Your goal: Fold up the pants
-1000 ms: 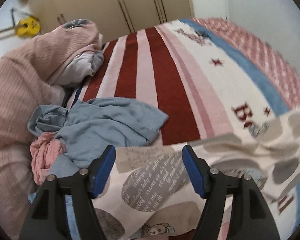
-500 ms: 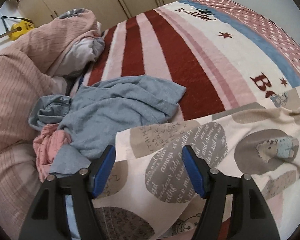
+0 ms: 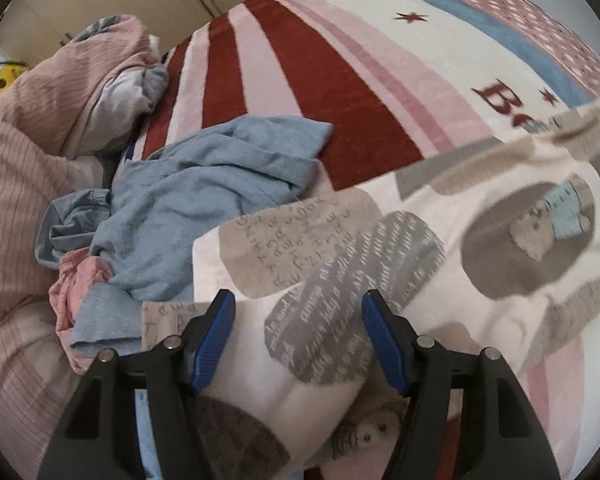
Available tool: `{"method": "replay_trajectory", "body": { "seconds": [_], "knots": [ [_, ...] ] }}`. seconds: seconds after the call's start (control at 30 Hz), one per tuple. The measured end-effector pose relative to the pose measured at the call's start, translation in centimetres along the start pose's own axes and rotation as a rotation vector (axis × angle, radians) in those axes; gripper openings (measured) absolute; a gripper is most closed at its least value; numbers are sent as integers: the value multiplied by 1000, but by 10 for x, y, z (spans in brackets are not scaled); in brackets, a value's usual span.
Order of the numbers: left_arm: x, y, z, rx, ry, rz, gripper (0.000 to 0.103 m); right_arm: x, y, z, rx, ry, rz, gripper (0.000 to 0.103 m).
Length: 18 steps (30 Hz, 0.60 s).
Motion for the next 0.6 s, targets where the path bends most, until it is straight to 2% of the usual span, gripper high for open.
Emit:
{"method": "replay_trajectory", "body": {
  "seconds": [0.1, 0.23, 0.33, 0.37, 0.43, 0.47, 0.5, 0.6],
  "knots": [
    [-2, -2, 8, 9, -28, 26, 67, 2, -2, -4, -12, 17, -8, 2],
    [2, -5, 4, -35, 30, -19, 67, 4, -5, -6, -25, 31, -26, 2],
    [3, -8, 1, -40, 43, -28, 64, 5, -7, -2, -19, 31, -25, 2],
    [3, -9, 1, -43, 47, -26, 60, 5, -7, -2, -19, 30, -24, 2],
    [2, -12, -2, -68, 42, -13, 24, 6, -8, -1, -18, 29, -23, 2],
    [3, -13, -3, -75, 40, -3, 16, 7, -9, 0, -16, 29, -25, 2],
    [3, -15, -2, -71, 53, 5, 9, 7, -10, 1, -13, 31, -28, 2],
    [2, -17, 4, -36, 90, 21, 3, 9, -11, 4, -8, 38, -40, 2]
  ]
}}
Point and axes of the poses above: each gripper's, at about its wrist camera, not at the fingertips, and z roughly against the way its jaws point, x to its right, y to its top, the point moved 3 cm from there along -z, roughly the way its jaws point, and after that the axes turned 11 degrees about -z, right-handed, at the moved point
